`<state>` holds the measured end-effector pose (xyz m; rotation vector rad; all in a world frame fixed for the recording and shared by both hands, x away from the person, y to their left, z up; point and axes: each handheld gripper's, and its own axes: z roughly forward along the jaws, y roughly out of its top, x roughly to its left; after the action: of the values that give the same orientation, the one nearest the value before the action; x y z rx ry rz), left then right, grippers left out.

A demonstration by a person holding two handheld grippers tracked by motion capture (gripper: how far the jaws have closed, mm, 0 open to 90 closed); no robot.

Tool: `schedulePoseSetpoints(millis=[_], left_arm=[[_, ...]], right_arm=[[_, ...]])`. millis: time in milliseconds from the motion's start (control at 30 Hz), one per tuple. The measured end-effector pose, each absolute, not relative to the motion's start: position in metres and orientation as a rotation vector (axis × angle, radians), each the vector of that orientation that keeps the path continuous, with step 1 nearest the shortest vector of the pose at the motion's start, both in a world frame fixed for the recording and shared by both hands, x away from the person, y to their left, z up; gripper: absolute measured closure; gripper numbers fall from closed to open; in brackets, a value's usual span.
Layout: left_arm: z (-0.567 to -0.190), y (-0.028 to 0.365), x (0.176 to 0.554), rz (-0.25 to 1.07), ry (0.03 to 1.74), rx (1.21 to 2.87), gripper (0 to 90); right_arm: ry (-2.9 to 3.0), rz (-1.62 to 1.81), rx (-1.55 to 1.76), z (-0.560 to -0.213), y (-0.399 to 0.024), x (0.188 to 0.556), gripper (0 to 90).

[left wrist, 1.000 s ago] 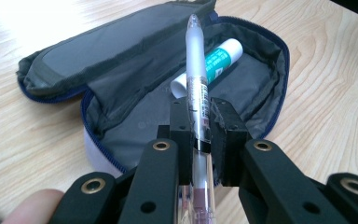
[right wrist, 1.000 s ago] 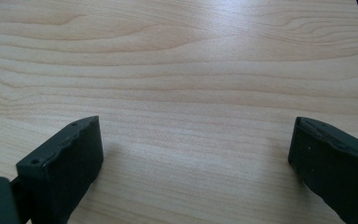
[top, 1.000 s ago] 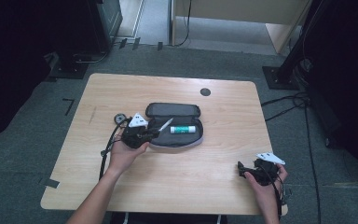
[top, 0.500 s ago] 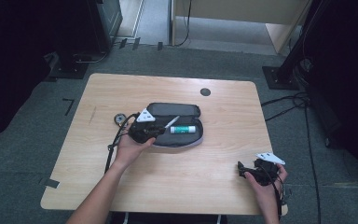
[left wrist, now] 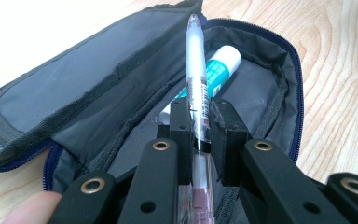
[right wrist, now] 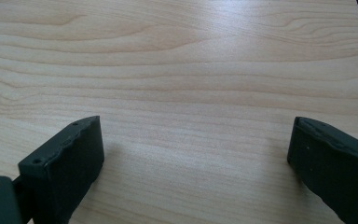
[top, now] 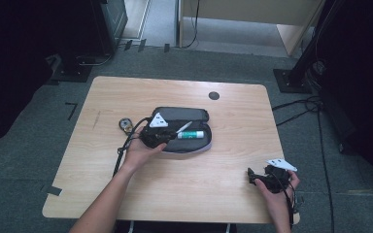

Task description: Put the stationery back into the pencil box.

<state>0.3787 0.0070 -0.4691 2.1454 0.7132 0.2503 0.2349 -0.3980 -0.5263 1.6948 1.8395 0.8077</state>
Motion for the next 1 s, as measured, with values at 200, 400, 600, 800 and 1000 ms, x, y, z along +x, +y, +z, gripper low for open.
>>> schedulePoseSetpoints(millis=[200,400,600,800,1000], left_arm=[[-0.477,0.004,0.379,0.265,0.633,2.175,81.0],[-0.478,0.003,0.377,0.249,0.611,2.193,81.0],[-0.482,0.003,0.377,0.231,0.586,2.213,80.9],[-0.484,0.001,0.376,0.22,0.553,2.22,80.9],[-0.485,-0.001,0.376,0.186,0.516,2.23,80.9]], right_arm=[[1.839,0.808,1.695,-0.526,-0.398,0.235,3.2],[1.84,0.807,1.695,-0.526,-0.398,0.235,3.2],[1.84,0.807,1.695,-0.526,-0.398,0.235,3.2],[1.84,0.807,1.695,-0.526,-0.398,0.235,3.2],[1.84,0.807,1.695,-0.526,-0.398,0.235,3.2]])
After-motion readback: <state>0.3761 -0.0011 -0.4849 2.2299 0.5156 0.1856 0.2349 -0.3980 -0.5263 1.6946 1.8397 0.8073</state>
